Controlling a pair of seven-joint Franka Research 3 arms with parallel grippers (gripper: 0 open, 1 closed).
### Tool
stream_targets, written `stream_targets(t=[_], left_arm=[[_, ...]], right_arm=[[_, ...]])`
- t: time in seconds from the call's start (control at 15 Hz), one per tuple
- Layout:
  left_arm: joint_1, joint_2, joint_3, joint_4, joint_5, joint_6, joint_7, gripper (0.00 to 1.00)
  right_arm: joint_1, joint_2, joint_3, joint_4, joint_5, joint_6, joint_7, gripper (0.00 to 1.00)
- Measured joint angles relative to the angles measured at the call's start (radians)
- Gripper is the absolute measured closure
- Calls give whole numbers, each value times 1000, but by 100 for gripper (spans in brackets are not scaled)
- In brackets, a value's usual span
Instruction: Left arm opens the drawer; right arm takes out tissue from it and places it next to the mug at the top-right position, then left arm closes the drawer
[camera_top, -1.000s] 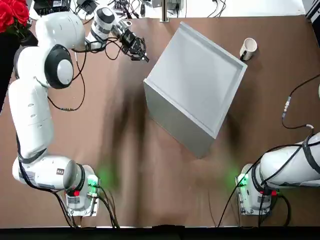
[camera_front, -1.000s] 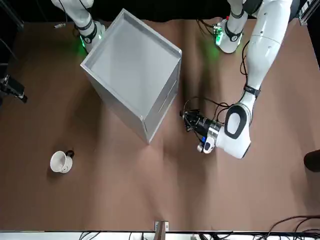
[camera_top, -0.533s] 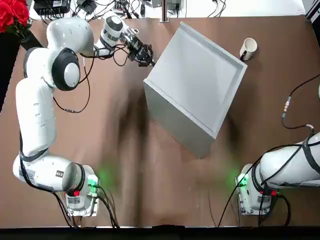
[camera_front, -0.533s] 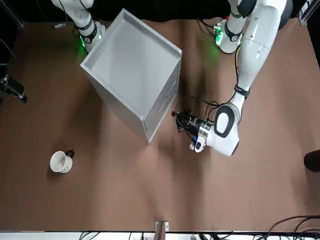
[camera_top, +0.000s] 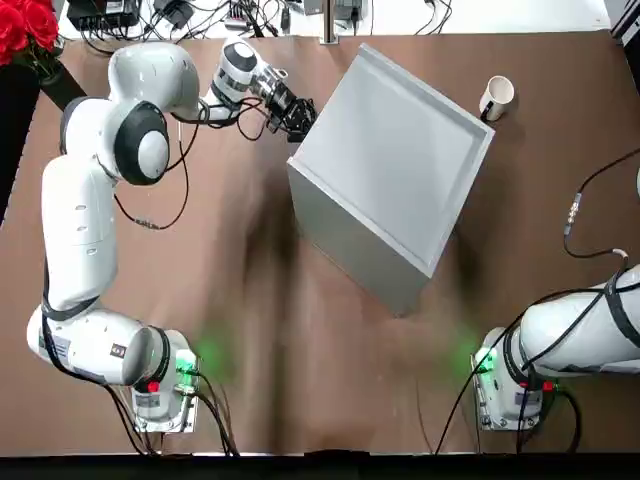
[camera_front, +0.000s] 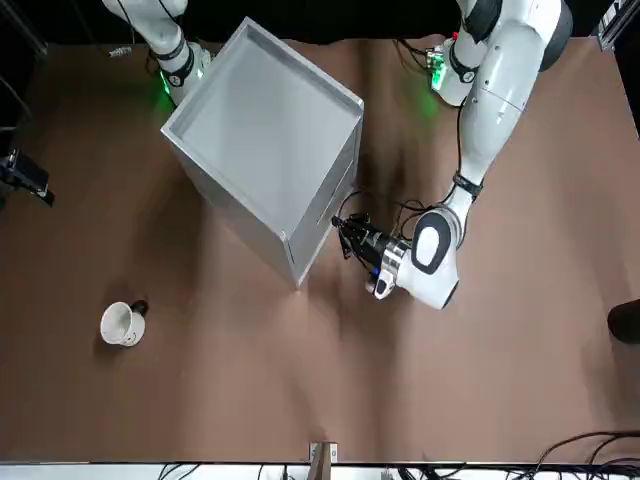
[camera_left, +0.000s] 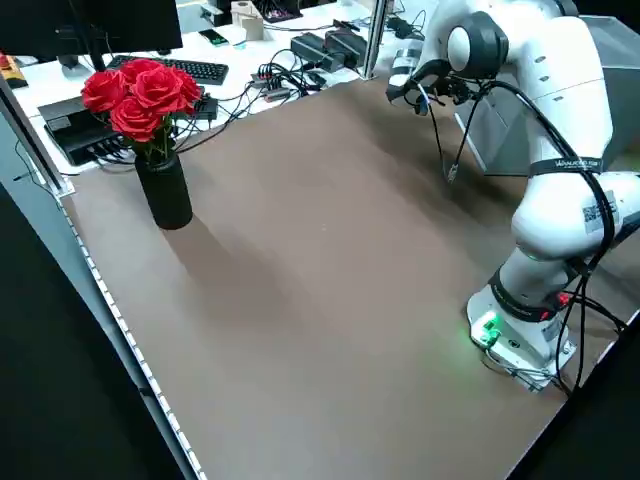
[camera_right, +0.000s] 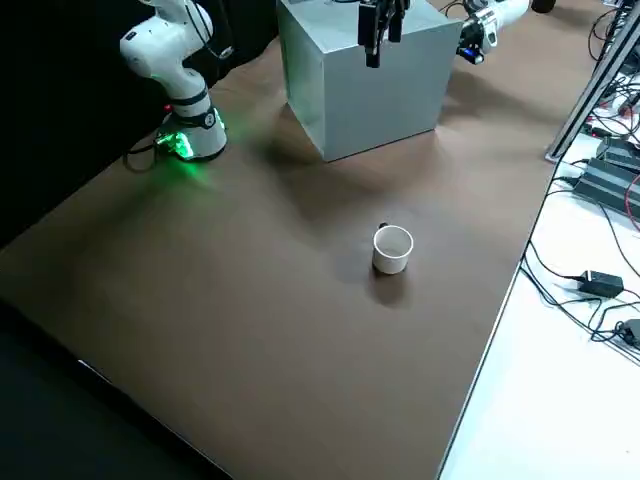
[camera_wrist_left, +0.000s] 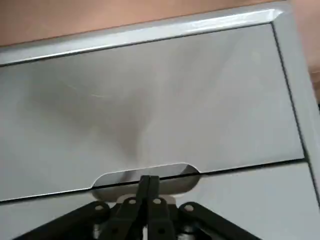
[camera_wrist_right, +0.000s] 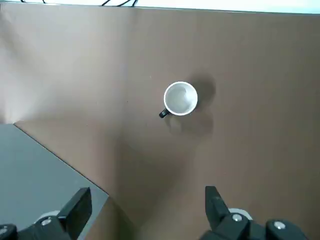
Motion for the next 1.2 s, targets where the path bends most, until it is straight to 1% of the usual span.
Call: stream_targets(t=[0.4,0.87,1.2], left_arm=[[-6,34,0,13,-16,1,-17,99],[-7,38,-1,17,-24,-44,-21,99],[-8,39,-5,17,-27,-51,-23,99]], right_arm=[[0,0,-1,0,0,0,0,0],[0,0,-1,0,0,0,0,0],[0,0,0,0,0,0,0,0]])
